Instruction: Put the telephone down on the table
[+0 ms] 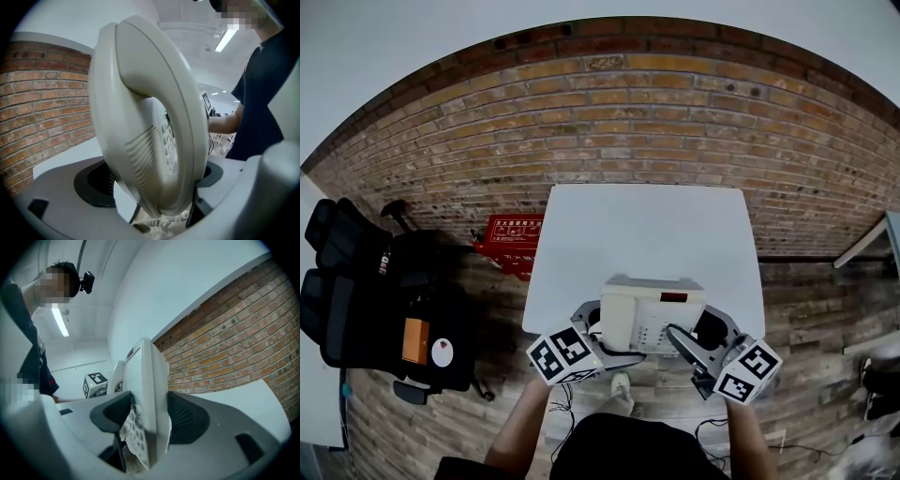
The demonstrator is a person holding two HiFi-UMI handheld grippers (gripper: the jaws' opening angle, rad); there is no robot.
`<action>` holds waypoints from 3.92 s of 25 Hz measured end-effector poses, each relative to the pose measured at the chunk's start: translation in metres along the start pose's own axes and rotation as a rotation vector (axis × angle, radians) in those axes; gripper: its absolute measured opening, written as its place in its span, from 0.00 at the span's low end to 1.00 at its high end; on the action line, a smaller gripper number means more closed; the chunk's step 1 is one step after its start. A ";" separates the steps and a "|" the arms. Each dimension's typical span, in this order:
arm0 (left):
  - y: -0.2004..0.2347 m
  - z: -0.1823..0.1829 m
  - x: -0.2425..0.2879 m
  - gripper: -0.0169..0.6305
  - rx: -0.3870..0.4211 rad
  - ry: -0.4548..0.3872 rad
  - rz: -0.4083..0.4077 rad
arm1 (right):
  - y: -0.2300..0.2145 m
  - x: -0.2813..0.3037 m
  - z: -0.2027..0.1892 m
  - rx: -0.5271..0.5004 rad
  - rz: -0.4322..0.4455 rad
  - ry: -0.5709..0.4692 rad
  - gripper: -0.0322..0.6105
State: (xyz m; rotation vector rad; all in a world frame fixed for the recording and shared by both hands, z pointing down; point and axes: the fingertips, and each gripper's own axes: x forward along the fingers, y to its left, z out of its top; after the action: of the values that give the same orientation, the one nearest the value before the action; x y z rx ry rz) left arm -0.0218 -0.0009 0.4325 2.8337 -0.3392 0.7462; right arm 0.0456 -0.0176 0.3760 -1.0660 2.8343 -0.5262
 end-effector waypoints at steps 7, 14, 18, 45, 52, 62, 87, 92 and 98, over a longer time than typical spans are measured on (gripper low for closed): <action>0.034 -0.002 -0.004 0.75 -0.003 -0.005 -0.023 | -0.014 0.031 0.004 0.005 -0.024 0.013 0.42; 0.060 -0.009 -0.008 0.75 -0.016 -0.005 -0.052 | -0.023 0.056 0.001 0.019 -0.051 0.037 0.42; 0.063 -0.014 -0.004 0.75 -0.021 -0.003 -0.068 | -0.027 0.059 -0.004 0.031 -0.064 0.042 0.42; 0.064 -0.062 0.050 0.75 -0.152 0.054 -0.096 | -0.072 0.050 -0.063 0.133 -0.050 0.160 0.42; 0.074 -0.088 0.070 0.75 -0.194 0.087 -0.123 | -0.092 0.056 -0.095 0.188 -0.057 0.188 0.42; 0.087 -0.119 0.100 0.75 -0.250 0.129 -0.153 | -0.122 0.062 -0.133 0.257 -0.074 0.255 0.42; 0.106 -0.175 0.139 0.75 -0.360 0.184 -0.200 | -0.160 0.076 -0.195 0.341 -0.125 0.417 0.42; 0.111 -0.182 0.144 0.75 -0.376 0.189 -0.197 | -0.165 0.079 -0.201 0.343 -0.129 0.441 0.42; 0.114 -0.188 0.146 0.75 -0.389 0.202 -0.201 | -0.168 0.082 -0.207 0.357 -0.137 0.461 0.42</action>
State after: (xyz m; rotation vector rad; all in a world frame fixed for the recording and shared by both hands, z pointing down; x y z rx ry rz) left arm -0.0151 -0.0899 0.6815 2.3630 -0.1452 0.8132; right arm 0.0516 -0.1285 0.6317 -1.1937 2.8593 -1.3928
